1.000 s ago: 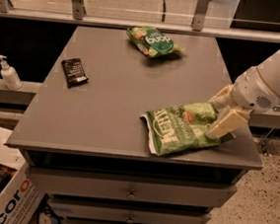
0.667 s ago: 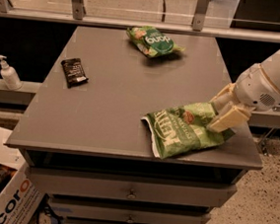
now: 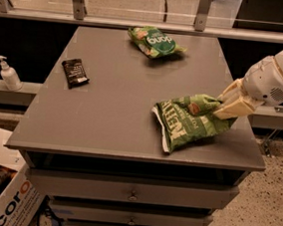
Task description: Pick green jalapeno chip bag
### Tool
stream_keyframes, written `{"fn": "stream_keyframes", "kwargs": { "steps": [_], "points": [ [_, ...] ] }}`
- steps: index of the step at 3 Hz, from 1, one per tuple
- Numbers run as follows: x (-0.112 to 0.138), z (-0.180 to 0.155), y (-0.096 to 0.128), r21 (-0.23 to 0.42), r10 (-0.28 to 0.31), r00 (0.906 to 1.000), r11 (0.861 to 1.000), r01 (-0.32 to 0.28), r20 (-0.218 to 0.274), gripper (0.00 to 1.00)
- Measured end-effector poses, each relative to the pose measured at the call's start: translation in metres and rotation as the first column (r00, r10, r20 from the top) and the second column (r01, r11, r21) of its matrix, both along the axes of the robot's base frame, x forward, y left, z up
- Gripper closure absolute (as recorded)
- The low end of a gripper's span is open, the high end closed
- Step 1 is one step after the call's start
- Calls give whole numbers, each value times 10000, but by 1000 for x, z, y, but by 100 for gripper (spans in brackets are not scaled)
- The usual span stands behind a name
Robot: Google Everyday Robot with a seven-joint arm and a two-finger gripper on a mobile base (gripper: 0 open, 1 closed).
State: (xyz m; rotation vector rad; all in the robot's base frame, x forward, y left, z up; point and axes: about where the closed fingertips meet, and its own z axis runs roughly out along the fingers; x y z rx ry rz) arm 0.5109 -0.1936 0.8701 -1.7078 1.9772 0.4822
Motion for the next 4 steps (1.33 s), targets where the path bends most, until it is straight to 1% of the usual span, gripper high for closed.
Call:
{"fn": "stream_keyframes", "kwargs": {
  "steps": [1,2,3,4],
  "points": [
    [4,17,5,590,-365,9988,9977,346,325,100],
    [5,49,15,1299,-1020,9914,9874,908,822,100],
    [1,88,23,2005,-1805,9781,9670,1572,1037,100],
    [1,88,23,2005,-1804,9781,9670,1571,1037,100]
  ]
}}
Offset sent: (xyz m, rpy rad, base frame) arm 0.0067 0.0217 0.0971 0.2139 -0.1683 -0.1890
